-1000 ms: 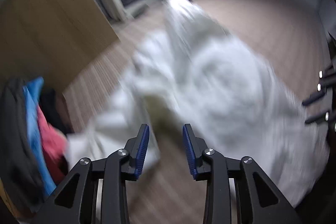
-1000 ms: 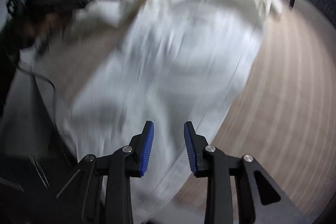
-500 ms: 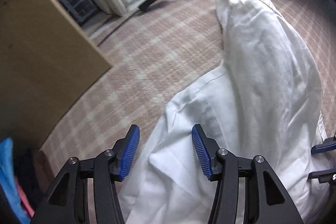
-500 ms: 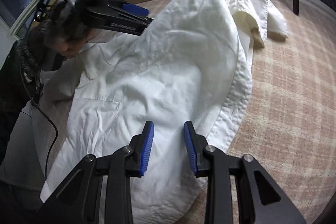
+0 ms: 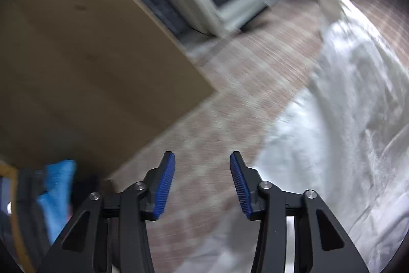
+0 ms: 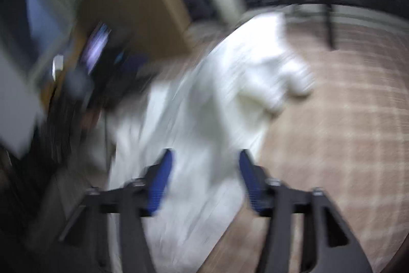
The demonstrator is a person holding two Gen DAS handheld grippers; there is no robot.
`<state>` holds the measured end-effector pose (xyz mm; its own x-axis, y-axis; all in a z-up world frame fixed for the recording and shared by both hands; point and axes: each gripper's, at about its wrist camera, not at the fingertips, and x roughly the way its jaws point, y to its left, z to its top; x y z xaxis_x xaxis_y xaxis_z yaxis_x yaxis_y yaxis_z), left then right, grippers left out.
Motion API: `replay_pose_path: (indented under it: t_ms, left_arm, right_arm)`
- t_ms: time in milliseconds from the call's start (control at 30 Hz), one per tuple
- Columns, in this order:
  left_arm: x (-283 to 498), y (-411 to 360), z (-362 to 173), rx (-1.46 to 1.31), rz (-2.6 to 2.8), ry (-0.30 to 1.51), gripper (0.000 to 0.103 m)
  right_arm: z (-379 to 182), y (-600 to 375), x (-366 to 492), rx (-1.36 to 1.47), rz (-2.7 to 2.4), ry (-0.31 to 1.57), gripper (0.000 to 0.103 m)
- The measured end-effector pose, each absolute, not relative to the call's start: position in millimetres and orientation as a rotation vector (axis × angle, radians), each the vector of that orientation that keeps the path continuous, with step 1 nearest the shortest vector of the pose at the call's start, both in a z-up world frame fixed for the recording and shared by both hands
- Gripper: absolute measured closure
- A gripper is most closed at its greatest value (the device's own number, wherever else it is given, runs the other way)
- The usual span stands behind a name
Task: Fold clothes
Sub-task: 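Grasp the shirt collar end with the right gripper while the left gripper holds the body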
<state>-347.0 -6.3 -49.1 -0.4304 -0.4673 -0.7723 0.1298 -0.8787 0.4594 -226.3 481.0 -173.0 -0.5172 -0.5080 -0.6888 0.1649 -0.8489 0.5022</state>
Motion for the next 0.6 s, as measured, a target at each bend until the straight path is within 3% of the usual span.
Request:
replay_pose_path:
  t_ms: [100,233,433,467,533,567,600]
  left_arm:
    - [-327.4,13.7,-28.5,1.472,-2.495,-0.358,0.061]
    - [-309.5,55.5,-40.6,1.589,-2.594,-0.383,0.06]
    - [-301.5,69.2,-68.7,1.687,-2.585,-0.38,0.061]
    - [-300.2,71.5,-73.4,1.703,-2.583,-0.379,0.061]
    - [-297.5,76.0,-82.7,1.736,-2.579,-0.377,0.06]
    - [-296.2,78.3,-87.4,1.752,-2.577,-0.377,0.06]
    - [-294.9,80.6,-92.1,1.768,-2.575,-0.376,0.061]
  right_arm:
    - [-183.8,522.0,-260.5,1.265,-2.302,-0.798,0.045]
    - [-195.2,519.8,-284.5,1.329,-2.26,-0.844,0.053]
    - [-225.8,511.5,-306.3,1.317,-2.218,-1.006,0.053]
    - [-225.6,512.9,-307.9,1.282,-2.225,-1.031,0.059]
    - [-223.8,515.4,-315.8,1.239,-2.246,-1.035,0.082]
    - [-221.5,514.4,-318.1,1.225,-2.252,-1.021,0.099]
    - [-219.1,513.3,-320.4,1.21,-2.259,-1.008,0.099]
